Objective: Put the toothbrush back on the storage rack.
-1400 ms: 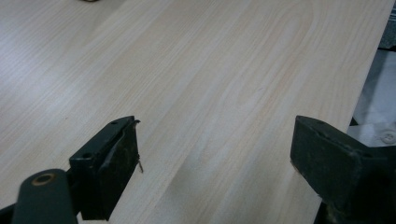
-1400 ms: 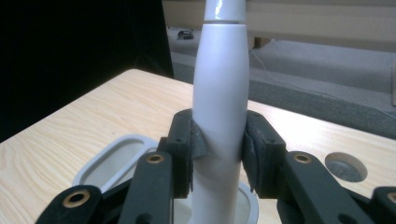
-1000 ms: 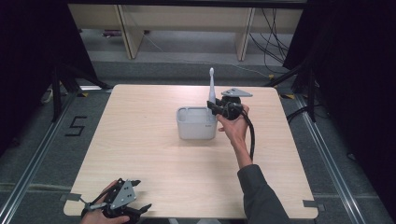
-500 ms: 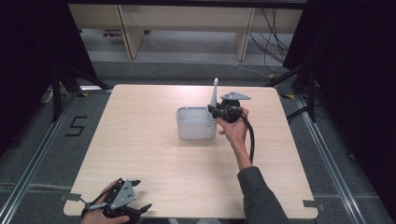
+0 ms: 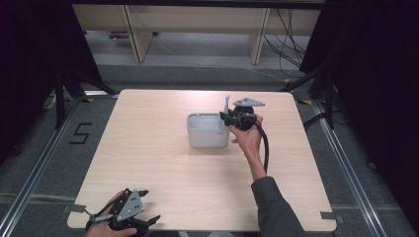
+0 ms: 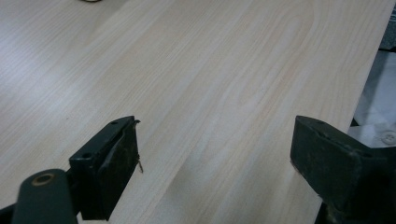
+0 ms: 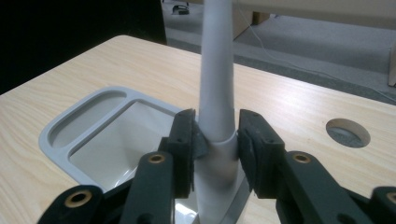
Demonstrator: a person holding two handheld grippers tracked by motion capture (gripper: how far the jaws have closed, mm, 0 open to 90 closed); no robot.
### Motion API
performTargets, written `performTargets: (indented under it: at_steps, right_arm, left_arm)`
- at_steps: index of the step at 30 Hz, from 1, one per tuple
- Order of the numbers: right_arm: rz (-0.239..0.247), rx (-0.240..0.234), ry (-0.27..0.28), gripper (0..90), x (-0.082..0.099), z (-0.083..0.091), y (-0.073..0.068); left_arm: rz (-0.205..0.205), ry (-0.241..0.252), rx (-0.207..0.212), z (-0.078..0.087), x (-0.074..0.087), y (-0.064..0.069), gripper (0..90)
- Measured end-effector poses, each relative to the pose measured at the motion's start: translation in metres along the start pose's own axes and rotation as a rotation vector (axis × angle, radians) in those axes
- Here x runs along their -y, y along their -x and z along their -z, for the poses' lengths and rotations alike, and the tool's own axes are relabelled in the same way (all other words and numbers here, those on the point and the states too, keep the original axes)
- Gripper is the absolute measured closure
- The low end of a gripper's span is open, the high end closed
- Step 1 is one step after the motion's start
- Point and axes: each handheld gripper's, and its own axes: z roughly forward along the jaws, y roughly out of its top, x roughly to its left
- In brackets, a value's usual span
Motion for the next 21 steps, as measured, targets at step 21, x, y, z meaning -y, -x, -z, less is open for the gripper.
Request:
performTargets:
  at_steps: [21]
  right_arm:
    - [0.001,-0.010,0.006,39.0,-0.002,0.020,-0.003]
  left_arm:
    - [-0.036,-0.002,-0.023,0.000,0.000,-0.002,14.8]
